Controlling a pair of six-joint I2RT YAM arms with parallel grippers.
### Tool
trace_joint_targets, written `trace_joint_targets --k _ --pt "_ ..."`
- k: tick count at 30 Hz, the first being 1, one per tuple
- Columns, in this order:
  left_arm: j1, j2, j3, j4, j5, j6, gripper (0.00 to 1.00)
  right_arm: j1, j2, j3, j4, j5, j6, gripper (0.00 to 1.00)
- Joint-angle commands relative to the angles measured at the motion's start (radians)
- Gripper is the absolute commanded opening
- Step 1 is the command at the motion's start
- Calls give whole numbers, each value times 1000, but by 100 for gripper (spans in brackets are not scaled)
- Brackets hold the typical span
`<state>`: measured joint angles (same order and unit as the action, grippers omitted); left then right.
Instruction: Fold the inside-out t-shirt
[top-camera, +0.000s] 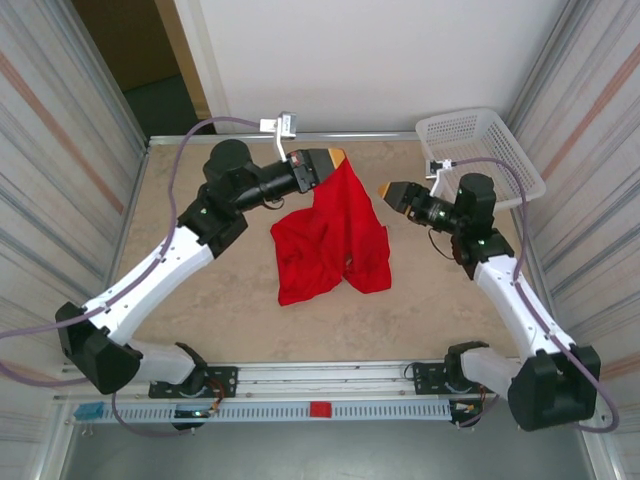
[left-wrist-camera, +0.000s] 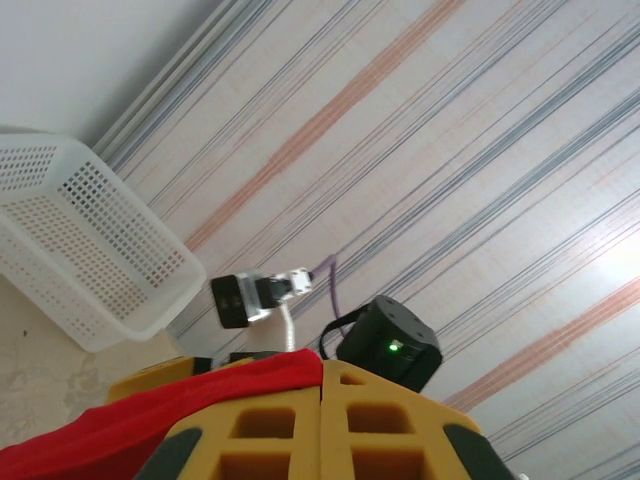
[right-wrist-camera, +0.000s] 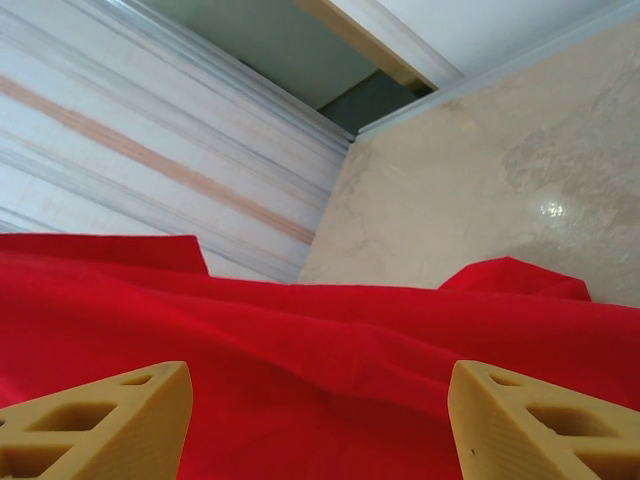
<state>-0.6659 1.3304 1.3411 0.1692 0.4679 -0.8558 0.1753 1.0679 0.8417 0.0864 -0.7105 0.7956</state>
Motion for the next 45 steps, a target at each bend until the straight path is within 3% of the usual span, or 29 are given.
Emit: trace_joint_targets --k 1,8,14,18,25,26,27,29,32,34,37,40,45 --pt "31 -20 6 -28 45 24 0 3 -54 33 -119 60 -83 68" --pt "66 -37 1 -47 52 31 0 90 -109 20 -261 178 -169 74" --pt "62 -21 10 -69 81 31 0 243 -48 214 -404 258 -402 80" --pt "36 0 34 -83 101 34 0 253 35 330 -429 215 -505 81" --pt "-11 52 93 -90 106 26 0 282 195 434 -366 102 -510 80" --pt "-15 62 102 -85 113 25 0 285 207 432 -345 88 -500 74" --pt "-14 72 113 -89 116 23 0 280 216 428 -323 78 -485 51" --pt "-5 72 118 -107 105 32 19 255 212 414 -304 80 -455 0" --pt "39 10 56 -147 27 61 49 178 128 329 -251 134 -372 0" --pt "84 -61 -34 -183 -48 79 57 120 52 270 -254 173 -328 0" --pt "129 -163 -187 -287 -165 135 58 56 -58 195 -299 204 -298 0" --pt "119 -214 -309 -440 -284 225 58 37 -162 135 -355 237 -300 0" --pt "-52 -219 -482 -559 -549 304 56 31 -266 72 -421 293 -294 0"
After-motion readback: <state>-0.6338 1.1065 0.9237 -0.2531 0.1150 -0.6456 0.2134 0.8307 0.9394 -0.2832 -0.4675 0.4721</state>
